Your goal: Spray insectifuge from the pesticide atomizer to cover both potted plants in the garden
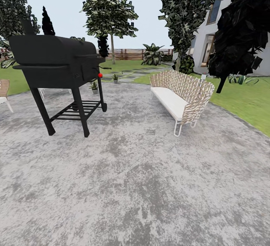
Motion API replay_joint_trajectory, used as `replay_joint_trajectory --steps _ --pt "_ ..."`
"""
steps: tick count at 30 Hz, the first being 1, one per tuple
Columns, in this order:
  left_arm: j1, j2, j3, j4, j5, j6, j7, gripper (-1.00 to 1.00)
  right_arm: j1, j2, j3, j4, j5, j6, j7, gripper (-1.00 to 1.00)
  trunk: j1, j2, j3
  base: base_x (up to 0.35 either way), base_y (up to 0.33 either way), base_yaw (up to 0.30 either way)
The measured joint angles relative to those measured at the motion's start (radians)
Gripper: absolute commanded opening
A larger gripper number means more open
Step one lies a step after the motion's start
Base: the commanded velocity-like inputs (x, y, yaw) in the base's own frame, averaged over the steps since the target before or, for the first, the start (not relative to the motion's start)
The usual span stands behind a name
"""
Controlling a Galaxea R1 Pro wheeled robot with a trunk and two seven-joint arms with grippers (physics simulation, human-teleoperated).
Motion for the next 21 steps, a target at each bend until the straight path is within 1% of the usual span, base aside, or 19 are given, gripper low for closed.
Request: replay_joint_trajectory --steps 7,10,14,21 --pt "0.000 -0.001 0.000 0.001 -0.001 0.000 -0.001 1.00 0.000 0.000 0.000 0.000 0.000 0.000 0.000 1.00 0.000 0.000 0.000 0.004 0.000 -0.001" --pt "0.000 0.000 0.000 0.001 -0.001 0.000 -0.001 1.00 0.000 0.000 0.000 0.000 0.000 0.000 0.000 1.00 0.000 0.000 0.000 0.095 0.000 0.000" --pt "0.000 0.000 0.000 0.001 -0.001 0.000 -0.001 1.00 0.000 0.001 0.000 0.000 0.000 0.000 0.000 1.00 -0.001 0.000 0.000 0.274 0.000 0.000" --pt "0.000 0.005 0.000 0.000 -0.001 0.000 -0.001 1.00 0.000 0.001 0.001 0.000 0.001 0.000 0.000 1.00 -0.001 0.000 0.000 0.332 0.000 0.000"
